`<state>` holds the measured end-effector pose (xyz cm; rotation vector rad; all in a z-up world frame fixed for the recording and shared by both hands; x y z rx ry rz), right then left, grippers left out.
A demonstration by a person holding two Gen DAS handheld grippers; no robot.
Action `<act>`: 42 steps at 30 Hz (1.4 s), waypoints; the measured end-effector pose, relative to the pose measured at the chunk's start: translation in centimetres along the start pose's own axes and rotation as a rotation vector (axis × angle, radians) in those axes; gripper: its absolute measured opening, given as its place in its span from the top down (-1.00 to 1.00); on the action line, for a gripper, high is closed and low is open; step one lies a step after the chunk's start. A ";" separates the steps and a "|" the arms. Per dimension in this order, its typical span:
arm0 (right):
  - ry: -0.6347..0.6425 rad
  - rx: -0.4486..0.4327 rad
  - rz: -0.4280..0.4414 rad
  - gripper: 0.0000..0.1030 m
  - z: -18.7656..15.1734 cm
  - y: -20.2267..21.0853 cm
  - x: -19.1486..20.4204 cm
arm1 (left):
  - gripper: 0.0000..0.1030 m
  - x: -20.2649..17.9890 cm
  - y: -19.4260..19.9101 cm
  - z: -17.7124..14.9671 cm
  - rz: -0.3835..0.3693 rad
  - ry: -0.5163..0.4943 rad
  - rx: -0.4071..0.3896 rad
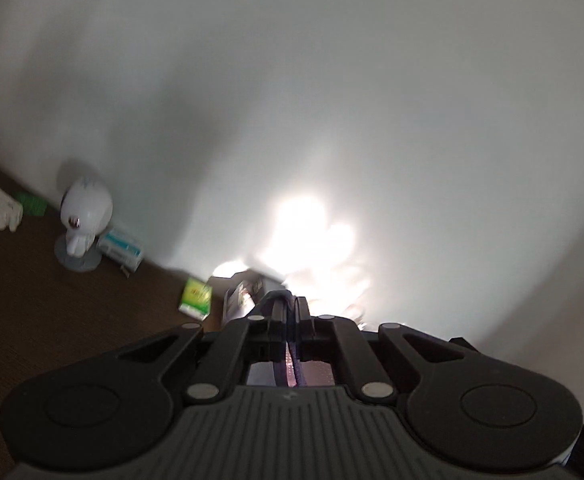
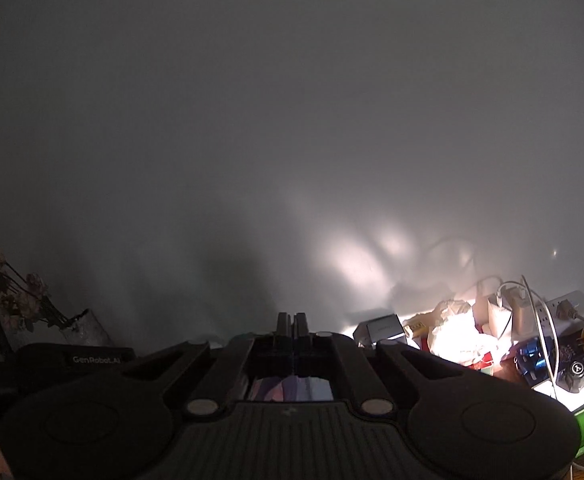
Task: Fold clothes
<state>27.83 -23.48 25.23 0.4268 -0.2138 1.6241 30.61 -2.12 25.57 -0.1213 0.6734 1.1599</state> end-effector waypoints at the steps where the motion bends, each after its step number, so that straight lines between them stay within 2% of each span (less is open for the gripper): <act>1: 0.016 -0.031 0.007 1.00 1.8 2.2 1.4 | 0.94 -2.1 2.9 1.3 -0.033 -0.024 -0.040; 3: 0.065 -0.099 0.011 1.00 5.1 7.1 4.3 | 0.94 -5.9 8.7 3.6 -0.088 -0.060 -0.123; 5: 0.107 -0.167 0.030 1.00 7.8 12.2 7.1 | 0.94 -8.8 14.1 5.1 -0.134 -0.061 -0.172; 9: 0.198 -0.290 0.069 1.00 12.3 22.4 12.7 | 0.94 -13.6 24.5 7.1 -0.184 -0.100 -0.290; 13: 0.236 -0.376 0.114 1.00 14.9 30.6 16.9 | 0.94 -16.5 32.4 7.9 -0.225 -0.110 -0.350; 15: 0.260 -0.417 0.131 1.00 15.5 34.0 18.5 | 0.94 -17.6 34.9 7.9 -0.206 -0.160 -0.378; 19: 0.309 -0.467 0.119 1.00 15.7 36.7 19.8 | 0.94 -18.1 35.7 7.4 -0.184 -0.193 -0.376; 22: 0.326 -0.446 0.098 1.00 14.9 35.4 19.1 | 0.94 -16.7 32.7 6.7 -0.155 -0.195 -0.337; 24: 0.326 -0.401 0.077 1.00 13.8 33.0 17.9 | 0.94 -15.1 29.5 6.0 -0.126 -0.185 -0.300; 28: 0.334 -0.241 -0.050 1.00 9.1 22.9 12.1 | 0.94 -11.0 20.8 3.1 -0.041 -0.190 -0.206; 30: 0.337 -0.158 -0.117 1.00 6.7 17.7 9.0 | 0.93 -7.1 14.4 -0.1 0.051 -0.211 -0.129; 31: 0.338 -0.116 -0.150 0.99 5.4 15.2 7.5 | 0.87 -5.1 11.2 -1.7 0.099 -0.221 -0.090; 32: 0.335 -0.055 -0.187 0.97 3.2 12.3 5.4 | 0.76 -3.1 8.0 -3.3 0.147 -0.231 -0.050; 33: 0.329 0.012 -0.227 0.85 0.6 9.2 3.0 | 0.38 -0.8 5.7 -5.6 0.217 -0.271 0.000; 34: 0.316 0.087 -0.273 0.60 -2.5 6.9 0.5 | 0.06 1.7 3.6 -8.0 0.291 -0.316 0.053; 35: 0.295 0.150 -0.273 0.54 -5.4 6.0 -1.3 | 0.05 4.1 1.7 -10.4 0.339 -0.356 0.106; 37: 0.251 0.268 -0.239 0.49 -11.0 5.1 -4.2 | 0.05 7.3 2.2 -15.0 0.319 -0.397 0.204; 38: 0.231 0.324 -0.189 0.40 -14.5 5.5 -5.4 | 0.04 8.6 3.3 -17.5 0.276 -0.404 0.248; 40: 0.214 0.413 -0.076 0.02 -19.6 7.9 -4.2 | -0.16 10.2 7.4 -21.5 0.221 -0.418 0.309; 41: 0.213 0.453 -0.022 0.00 -22.1 9.2 -3.3 | -0.22 10.6 10.7 -22.3 0.204 -0.426 0.313; 42: 0.225 0.496 0.051 -0.01 -24.8 10.8 -1.5 | -0.37 12.4 13.7 -22.9 0.203 -0.425 0.303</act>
Point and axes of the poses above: each gripper's, at about its wrist camera, not at the fingertips, and y roughly against the way its jaws point, x to its left, z to its top, the point moved 8 cm from there along -y, roughly the way its jaws point, and after that the axes turned 8 degrees about -x, right-handed, at the moved point
